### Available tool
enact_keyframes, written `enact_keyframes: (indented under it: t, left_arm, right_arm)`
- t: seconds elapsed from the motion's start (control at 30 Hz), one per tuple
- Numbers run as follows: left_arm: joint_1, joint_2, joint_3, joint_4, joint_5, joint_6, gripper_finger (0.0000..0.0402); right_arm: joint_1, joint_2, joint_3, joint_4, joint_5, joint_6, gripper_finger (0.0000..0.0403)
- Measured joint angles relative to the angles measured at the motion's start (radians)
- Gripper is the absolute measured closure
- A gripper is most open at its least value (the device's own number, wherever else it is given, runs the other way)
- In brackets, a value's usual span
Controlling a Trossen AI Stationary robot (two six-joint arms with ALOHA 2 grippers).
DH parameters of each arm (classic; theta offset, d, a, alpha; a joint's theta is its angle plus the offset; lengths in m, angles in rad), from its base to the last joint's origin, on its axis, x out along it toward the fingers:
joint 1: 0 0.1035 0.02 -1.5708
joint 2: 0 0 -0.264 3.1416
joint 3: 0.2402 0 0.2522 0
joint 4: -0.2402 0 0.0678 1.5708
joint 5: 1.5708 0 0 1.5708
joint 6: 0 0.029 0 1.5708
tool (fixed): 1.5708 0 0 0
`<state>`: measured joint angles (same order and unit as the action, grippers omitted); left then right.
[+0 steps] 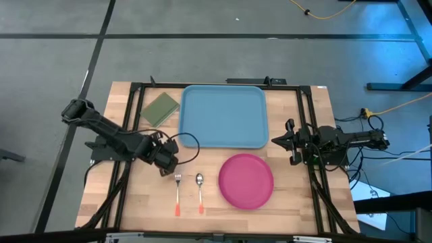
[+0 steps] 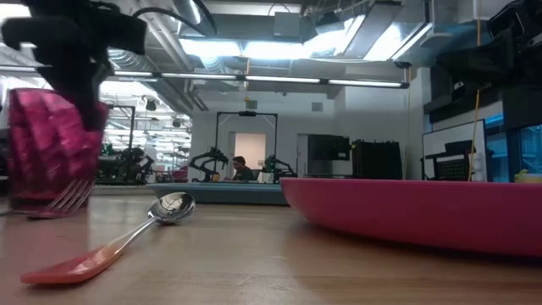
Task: Pick and place plate/cup/fork/spoon on tray
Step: Put the purple cup on the top left of the blue tray
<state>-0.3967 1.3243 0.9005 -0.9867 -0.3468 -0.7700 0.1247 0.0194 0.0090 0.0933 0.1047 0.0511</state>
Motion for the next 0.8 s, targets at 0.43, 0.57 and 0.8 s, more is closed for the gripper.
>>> enact_keyframes:
  t: [0.43, 0.57, 0.8]
  left_arm:
    - [0.117, 0.0, 0.0, 0.0, -0.133, 0.128, 0.04]
    - [0.138, 0.0, 0.005, -0.004, -0.108, 0.128, 0.0398]
    - [0.148, -0.001, 0.158, -0.026, -0.016, 0.151, 0.0394]
  right_arm:
    - [0.0, 0.0, 0.0, -0.001, 0.0, 0.0, 0.0389]
    - [0.0, 0.0, 0.0, -0.001, 0.0, 0.0, 0.0389]
    - [0.0, 0.0, 0.0, -0.001, 0.0, 0.0, 0.0389]
